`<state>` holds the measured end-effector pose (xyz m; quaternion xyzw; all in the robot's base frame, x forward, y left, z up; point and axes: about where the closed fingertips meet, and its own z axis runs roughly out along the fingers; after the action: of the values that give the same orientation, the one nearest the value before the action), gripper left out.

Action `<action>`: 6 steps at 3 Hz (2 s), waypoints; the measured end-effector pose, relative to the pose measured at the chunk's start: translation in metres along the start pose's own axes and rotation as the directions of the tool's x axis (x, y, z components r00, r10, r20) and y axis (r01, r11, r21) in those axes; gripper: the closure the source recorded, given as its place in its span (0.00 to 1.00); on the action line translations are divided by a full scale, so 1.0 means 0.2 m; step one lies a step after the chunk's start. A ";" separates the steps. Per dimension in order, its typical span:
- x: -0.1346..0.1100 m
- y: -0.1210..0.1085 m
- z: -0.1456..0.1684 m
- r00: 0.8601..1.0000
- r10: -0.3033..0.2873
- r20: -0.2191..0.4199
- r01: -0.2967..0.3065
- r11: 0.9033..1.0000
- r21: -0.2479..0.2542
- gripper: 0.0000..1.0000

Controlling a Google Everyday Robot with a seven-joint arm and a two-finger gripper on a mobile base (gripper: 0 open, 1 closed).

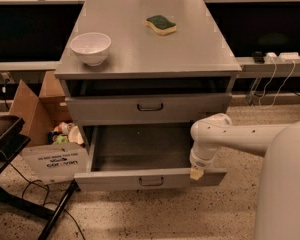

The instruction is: Open middle drawer

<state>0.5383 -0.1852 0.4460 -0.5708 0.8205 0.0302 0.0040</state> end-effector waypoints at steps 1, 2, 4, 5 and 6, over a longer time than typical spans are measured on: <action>0.00 0.00 0.00 1.000 0.000 0.000 0.000 1.000 0.000 0.00; 0.00 0.00 0.00 1.000 0.000 0.000 0.000 1.000 -0.001 0.00; 0.25 0.25 0.19 0.994 0.109 -0.004 -0.109 0.991 -0.083 0.24; 0.25 0.25 0.16 0.994 0.110 -0.004 -0.110 0.990 -0.084 0.48; 0.24 0.25 0.12 0.994 0.110 -0.004 -0.110 0.990 -0.084 0.70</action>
Offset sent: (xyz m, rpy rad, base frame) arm 0.0000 0.0000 0.0000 0.0000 0.0000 0.0000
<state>0.4735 -0.2124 0.4222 -0.5243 0.8488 0.0651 -0.0215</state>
